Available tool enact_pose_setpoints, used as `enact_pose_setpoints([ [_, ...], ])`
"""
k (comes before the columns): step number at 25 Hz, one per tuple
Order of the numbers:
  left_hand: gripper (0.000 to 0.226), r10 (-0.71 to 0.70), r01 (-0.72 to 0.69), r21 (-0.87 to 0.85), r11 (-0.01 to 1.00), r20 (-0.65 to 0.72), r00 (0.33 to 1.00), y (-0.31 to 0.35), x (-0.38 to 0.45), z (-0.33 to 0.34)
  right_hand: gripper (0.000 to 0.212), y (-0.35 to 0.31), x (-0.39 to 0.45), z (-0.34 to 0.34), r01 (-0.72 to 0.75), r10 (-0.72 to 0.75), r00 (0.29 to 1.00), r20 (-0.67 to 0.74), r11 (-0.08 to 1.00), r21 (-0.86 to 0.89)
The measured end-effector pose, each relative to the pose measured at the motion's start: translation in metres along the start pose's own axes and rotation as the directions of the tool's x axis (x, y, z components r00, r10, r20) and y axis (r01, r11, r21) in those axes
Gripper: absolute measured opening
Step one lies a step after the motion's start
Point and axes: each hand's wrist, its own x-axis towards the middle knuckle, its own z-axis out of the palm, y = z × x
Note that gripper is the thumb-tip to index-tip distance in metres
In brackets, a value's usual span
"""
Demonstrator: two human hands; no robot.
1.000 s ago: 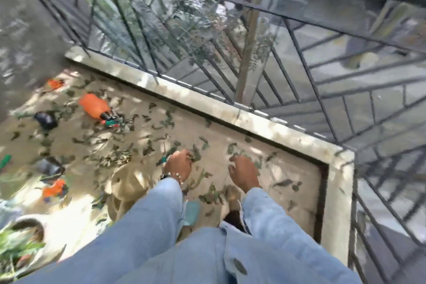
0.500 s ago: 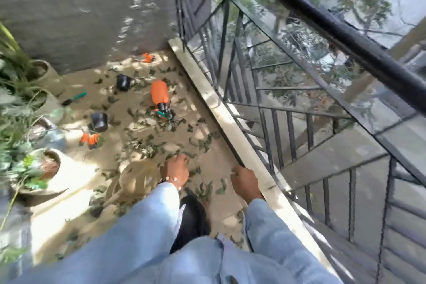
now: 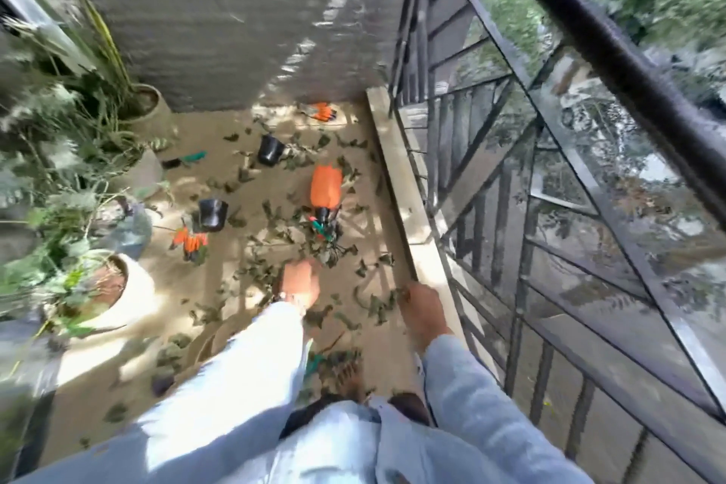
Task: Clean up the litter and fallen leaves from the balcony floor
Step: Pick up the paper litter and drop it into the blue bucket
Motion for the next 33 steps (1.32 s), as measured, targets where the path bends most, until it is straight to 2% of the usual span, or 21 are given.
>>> enact_pose_setpoints([
  [2,0.031,-0.113,0.111,-0.085,0.990,-0.026,0.993,0.011,0.027,-0.014,0.024,-0.019,0.040,-0.016,0.026,-0.025,0.999,-0.023,0.997,0.069],
  [4,0.025,-0.163,0.145,-0.164,0.976,-0.098,0.982,0.016,0.052,-0.024,0.026,-0.040,0.078,-0.030,0.055,-0.056,0.998,0.021,0.998,0.026],
  [7,0.033,-0.202,0.197,-0.093,0.976,-0.054,0.978,0.012,0.094,-0.033,0.028,-0.064,0.136,-0.037,0.048,-0.046,0.990,0.131,0.999,-0.014],
  [9,0.035,-0.231,0.228,-0.063,0.972,-0.047,0.972,0.008,0.128,-0.036,0.028,-0.076,0.178,-0.033,0.063,-0.068,0.980,0.185,0.997,0.033],
  [10,0.035,-0.255,0.253,-0.034,0.967,-0.055,0.965,0.006,0.149,-0.036,0.033,-0.083,0.202,-0.027,0.065,-0.082,0.970,0.227,0.995,0.079],
  [12,0.034,-0.324,0.324,-0.025,0.946,-0.060,0.944,0.001,0.191,-0.034,0.060,-0.088,0.256,-0.010,0.065,-0.093,0.957,0.276,0.992,0.107],
  [13,0.033,-0.351,0.350,-0.023,0.936,-0.054,0.935,-0.001,0.212,-0.032,0.057,-0.088,0.286,-0.001,0.031,-0.054,0.949,0.310,0.996,0.081],
  [15,0.033,-0.386,0.385,-0.034,0.922,-0.020,0.922,-0.007,0.250,-0.021,0.028,-0.091,0.334,0.013,-0.037,0.026,0.937,0.350,0.999,0.024],
  [19,0.034,-0.402,0.405,-0.003,0.914,0.106,0.909,-0.034,0.329,0.014,0.022,-0.081,0.428,0.047,-0.040,0.053,0.937,0.345,0.998,-0.047],
  [22,0.048,-0.440,0.452,-0.071,0.889,0.138,0.887,-0.064,0.380,0.054,0.025,-0.059,0.505,0.097,-0.101,0.141,0.916,0.377,0.987,-0.123],
  [25,0.061,-0.435,0.442,-0.007,0.897,0.165,0.885,-0.108,0.433,0.108,0.023,-0.032,0.572,0.166,-0.122,0.159,0.883,0.442,0.986,-0.110],
  [26,0.060,-0.448,0.456,0.010,0.890,0.205,0.870,-0.125,0.450,0.127,0.024,-0.018,0.590,0.196,-0.112,0.153,0.875,0.460,0.987,-0.116],
  [29,0.034,-0.482,0.493,0.028,0.870,0.266,0.835,-0.178,0.497,0.182,0.025,0.021,0.642,0.284,-0.038,0.118,0.873,0.473,0.984,-0.175],
  [33,0.029,-0.523,0.548,-0.036,0.836,0.254,0.814,-0.222,0.527,0.232,0.029,0.056,0.689,0.365,0.010,0.104,0.858,0.504,0.976,-0.219],
])
